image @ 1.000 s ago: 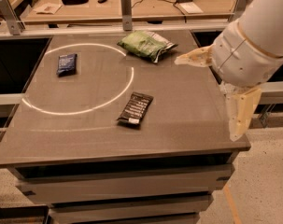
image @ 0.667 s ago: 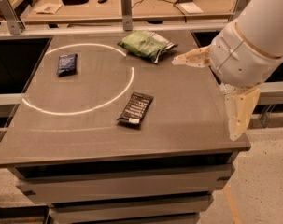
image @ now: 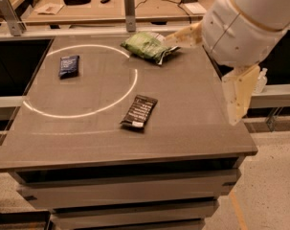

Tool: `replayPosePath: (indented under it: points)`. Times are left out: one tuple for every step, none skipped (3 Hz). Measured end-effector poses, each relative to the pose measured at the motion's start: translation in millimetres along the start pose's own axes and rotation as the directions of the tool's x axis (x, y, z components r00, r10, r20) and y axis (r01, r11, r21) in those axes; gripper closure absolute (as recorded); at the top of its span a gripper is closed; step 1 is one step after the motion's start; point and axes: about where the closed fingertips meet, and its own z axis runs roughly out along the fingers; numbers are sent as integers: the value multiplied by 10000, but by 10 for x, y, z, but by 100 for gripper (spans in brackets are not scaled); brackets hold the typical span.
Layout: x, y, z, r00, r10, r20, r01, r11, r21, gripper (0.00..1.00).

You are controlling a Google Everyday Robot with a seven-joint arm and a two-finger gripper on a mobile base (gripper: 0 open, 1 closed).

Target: Move rxbar chocolate near green jalapeno chip bag

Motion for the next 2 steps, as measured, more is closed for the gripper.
replayPosePath:
  points:
    - [-183,-296,-159,9917,-1272,-168,1278,9911,376,0]
    - [-367,-545,-184,9698,-2370,-572,2403,9689,596,0]
